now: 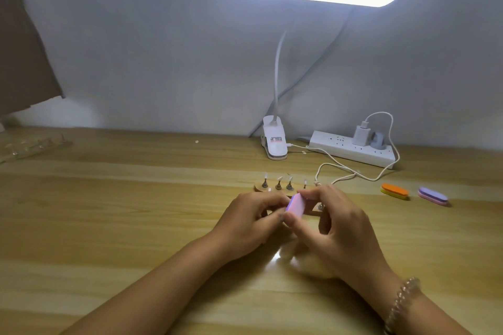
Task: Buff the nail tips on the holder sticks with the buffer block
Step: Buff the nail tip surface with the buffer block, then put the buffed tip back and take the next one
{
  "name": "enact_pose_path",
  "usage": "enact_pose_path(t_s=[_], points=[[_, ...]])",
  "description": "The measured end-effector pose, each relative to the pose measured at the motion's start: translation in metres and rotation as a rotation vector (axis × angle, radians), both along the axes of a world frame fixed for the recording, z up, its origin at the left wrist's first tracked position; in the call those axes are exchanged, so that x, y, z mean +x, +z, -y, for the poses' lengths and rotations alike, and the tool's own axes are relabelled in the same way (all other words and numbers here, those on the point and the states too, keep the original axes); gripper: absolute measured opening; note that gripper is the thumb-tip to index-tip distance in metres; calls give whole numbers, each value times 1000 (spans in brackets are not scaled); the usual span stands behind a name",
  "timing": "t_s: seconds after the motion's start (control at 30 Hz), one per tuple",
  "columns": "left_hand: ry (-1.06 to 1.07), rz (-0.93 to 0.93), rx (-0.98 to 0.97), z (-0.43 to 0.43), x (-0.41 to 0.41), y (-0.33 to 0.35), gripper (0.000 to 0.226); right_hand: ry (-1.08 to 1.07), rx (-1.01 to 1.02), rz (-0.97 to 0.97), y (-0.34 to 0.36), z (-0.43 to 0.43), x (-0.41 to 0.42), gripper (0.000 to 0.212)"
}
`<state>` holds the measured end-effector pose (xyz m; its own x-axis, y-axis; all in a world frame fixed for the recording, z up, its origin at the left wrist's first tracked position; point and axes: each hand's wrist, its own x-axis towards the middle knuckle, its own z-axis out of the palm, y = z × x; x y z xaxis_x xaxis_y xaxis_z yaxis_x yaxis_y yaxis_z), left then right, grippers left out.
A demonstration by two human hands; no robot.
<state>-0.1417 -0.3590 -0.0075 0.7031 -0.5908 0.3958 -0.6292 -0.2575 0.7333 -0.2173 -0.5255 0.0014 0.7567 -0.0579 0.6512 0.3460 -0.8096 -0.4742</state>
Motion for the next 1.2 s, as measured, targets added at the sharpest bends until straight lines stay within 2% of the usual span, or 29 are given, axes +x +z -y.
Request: enact_pose_path(t_s=[0.17, 0.37, 0.5, 0.63, 0.7, 0.87, 0.97, 1.1, 1.2], points=[[-10, -12, -3, 1, -1, 1, 13, -23, 123, -44, 1, 8, 4, 39], [30, -22, 13, -1, 0, 1, 13, -9, -54, -25, -1, -2, -1, 33], [-4, -86, -54, 0, -2, 2, 12, -87, 147, -61, 1, 11, 8, 27], [-15, -86, -72, -1, -1, 1, 14, -35, 362, -61, 4, 12, 6, 30], [-19, -95, -71, 0, 0, -1, 16, -23, 392, -73, 6, 11, 4, 29], [-7, -63, -58, 1, 3, -2, 11, 14, -5, -27, 1, -1, 2, 34], [-1, -51, -36, 0, 3, -2, 8, -46, 20, -19, 1, 4, 5, 37], [7, -77, -57, -1, 1, -2, 9, 18, -99, 3, -2, 0, 1, 37], [26, -90, -72, -1, 1, -2, 7, -17, 25, -16, 2, 2, 3, 38]])
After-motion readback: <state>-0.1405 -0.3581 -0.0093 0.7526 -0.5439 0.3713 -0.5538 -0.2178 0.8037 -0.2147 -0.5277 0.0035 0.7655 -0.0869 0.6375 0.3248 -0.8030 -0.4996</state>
